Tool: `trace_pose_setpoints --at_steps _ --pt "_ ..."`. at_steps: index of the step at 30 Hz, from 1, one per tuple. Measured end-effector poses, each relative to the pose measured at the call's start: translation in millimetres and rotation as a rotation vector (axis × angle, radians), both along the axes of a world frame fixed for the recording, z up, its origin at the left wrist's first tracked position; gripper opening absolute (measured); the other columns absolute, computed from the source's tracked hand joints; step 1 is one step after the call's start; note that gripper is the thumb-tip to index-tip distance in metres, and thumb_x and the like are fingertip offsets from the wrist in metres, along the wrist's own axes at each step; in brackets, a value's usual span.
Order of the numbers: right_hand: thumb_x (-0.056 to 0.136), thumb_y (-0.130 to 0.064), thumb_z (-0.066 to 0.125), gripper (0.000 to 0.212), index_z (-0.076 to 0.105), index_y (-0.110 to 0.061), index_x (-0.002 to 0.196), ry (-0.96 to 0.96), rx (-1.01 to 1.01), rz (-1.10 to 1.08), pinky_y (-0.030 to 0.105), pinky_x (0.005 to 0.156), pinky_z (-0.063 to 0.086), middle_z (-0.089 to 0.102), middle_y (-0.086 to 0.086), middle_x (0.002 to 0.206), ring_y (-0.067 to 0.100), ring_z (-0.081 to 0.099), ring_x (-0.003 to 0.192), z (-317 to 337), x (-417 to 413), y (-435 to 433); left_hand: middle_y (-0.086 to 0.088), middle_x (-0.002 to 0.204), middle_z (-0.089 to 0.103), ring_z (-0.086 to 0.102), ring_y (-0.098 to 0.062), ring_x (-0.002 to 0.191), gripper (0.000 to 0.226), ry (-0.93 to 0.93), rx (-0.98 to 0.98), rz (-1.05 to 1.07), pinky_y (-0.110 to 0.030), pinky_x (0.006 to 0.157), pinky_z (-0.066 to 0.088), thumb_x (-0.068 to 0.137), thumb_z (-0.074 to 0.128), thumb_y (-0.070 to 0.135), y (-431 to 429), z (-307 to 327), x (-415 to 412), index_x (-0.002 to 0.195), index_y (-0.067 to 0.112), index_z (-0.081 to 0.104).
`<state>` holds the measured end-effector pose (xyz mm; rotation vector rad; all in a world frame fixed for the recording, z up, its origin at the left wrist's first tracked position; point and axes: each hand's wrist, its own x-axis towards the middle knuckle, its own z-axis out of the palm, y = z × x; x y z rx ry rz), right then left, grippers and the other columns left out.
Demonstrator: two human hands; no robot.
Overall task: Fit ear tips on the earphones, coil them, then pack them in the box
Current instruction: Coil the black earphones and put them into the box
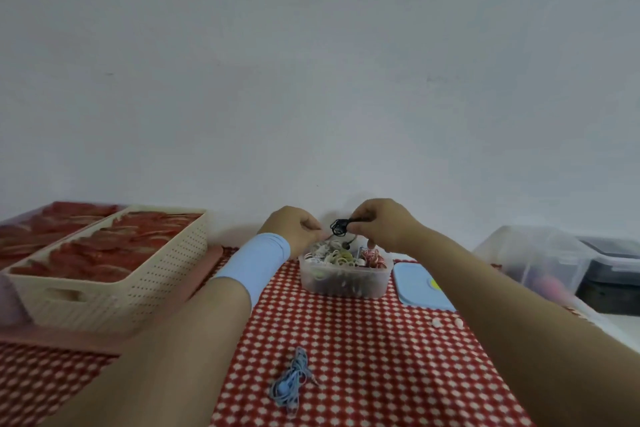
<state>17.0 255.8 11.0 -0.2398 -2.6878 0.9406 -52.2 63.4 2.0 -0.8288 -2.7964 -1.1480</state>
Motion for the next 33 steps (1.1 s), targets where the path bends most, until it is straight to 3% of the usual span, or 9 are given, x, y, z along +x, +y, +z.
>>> trace_pose_setpoints --at_steps 4,11,14,16,19,22,25,28,33 --pt "0.087 -0.026 0.079 0.028 0.072 -0.021 0.114 0.007 0.117 -0.058 0.023 0.083 0.043 0.067 -0.003 0.115 0.012 0.059 0.097 -28.5 -15.1 1.2 0.006 0.107 0.071 0.062 -0.01 0.094 0.013 0.01 -0.092 -0.025 -0.023 0.083 0.046 0.085 0.072 0.026 0.3 -20.3 -9.5 0.098 0.024 0.076" --pt "0.096 -0.046 0.061 0.022 0.076 -0.033 0.107 -0.128 0.449 -0.126 0.031 0.071 0.047 0.063 -0.007 0.103 0.016 0.063 0.091 -37.4 -17.9 3.6 0.008 0.102 0.065 0.059 -0.009 0.095 0.017 0.085 -0.073 -0.02 -0.022 0.08 0.04 0.089 0.067 0.032 -9.8 -24.0 -11.4 0.105 0.027 0.07" --pt "0.104 -0.042 0.046 0.034 0.062 -0.032 0.133 -0.196 0.622 -0.103 0.038 0.089 0.051 0.054 0.004 0.129 0.025 0.06 0.111 -26.7 -8.7 -0.8 0.012 0.093 0.061 0.057 -0.008 0.088 0.007 0.076 -0.092 -0.052 -0.024 0.077 0.042 0.09 0.065 0.034 -17.2 -18.2 1.8 0.095 0.031 0.065" --pt "0.105 -0.038 0.047 0.037 0.058 -0.027 0.138 -0.079 0.506 -0.113 0.039 0.095 0.049 0.049 0.005 0.136 0.026 0.06 0.116 -14.9 3.3 -7.0 0.013 0.091 0.061 0.06 -0.01 0.086 0.007 0.012 -0.211 -0.122 -0.027 0.08 0.046 0.09 0.064 0.036 -24.2 -11.8 13.6 0.092 0.029 0.066" --pt "0.1 -0.031 0.059 0.019 0.075 -0.024 0.108 0.008 0.311 0.013 0.029 0.083 0.053 0.068 -0.008 0.105 0.014 0.067 0.099 -3.4 19.3 -23.8 0.004 0.09 0.073 0.071 -0.019 0.083 0.033 -0.151 -0.522 -0.269 -0.031 0.079 0.056 0.09 0.061 0.05 -34.1 -2.1 35.3 0.092 0.018 0.072" --pt "0.092 -0.031 0.069 0.012 0.08 -0.025 0.093 -0.211 0.219 0.242 0.023 0.074 0.051 0.076 -0.012 0.084 0.006 0.069 0.082 -1.7 37.7 -49.1 0.007 0.08 0.073 0.07 -0.014 0.072 0.049 -0.403 -0.712 -0.276 -0.027 0.072 0.056 0.081 0.064 0.064 -41.2 -1.3 57.6 0.088 0.016 0.072" --pt "0.091 -0.03 0.071 0.015 0.08 -0.027 0.102 -0.506 0.281 0.421 0.028 0.07 0.056 0.078 -0.014 0.088 0.011 0.07 0.074 -8.2 54.4 -71.6 0.005 0.101 0.074 0.072 -0.014 0.083 0.057 -0.462 -0.827 -0.275 -0.029 0.08 0.057 0.07 0.076 0.063 -50.4 -11.4 73.7 0.105 0.018 0.074" --pt "0.094 -0.03 0.07 0.026 0.073 -0.031 0.12 -0.73 0.29 0.496 0.025 0.063 0.052 0.075 -0.014 0.094 0.008 0.068 0.071 -20.1 65.1 -83.4 0.0 0.101 0.074 0.069 -0.012 0.075 0.04 -0.388 -0.759 -0.262 -0.025 0.069 0.058 0.077 0.079 0.042 -58.6 -22.8 79.6 0.109 0.019 0.074" --pt "0.096 -0.024 0.067 0.023 0.073 -0.03 0.117 -0.567 0.207 0.4 0.022 0.055 0.048 0.078 -0.011 0.101 0.01 0.07 0.073 -17.9 79.2 -54.2 -0.003 0.108 0.064 0.071 -0.021 0.089 0.029 -0.349 -0.453 -0.235 -0.031 0.07 0.062 0.087 0.071 0.021 -52.1 -21.7 84.5 0.115 0.017 0.068"
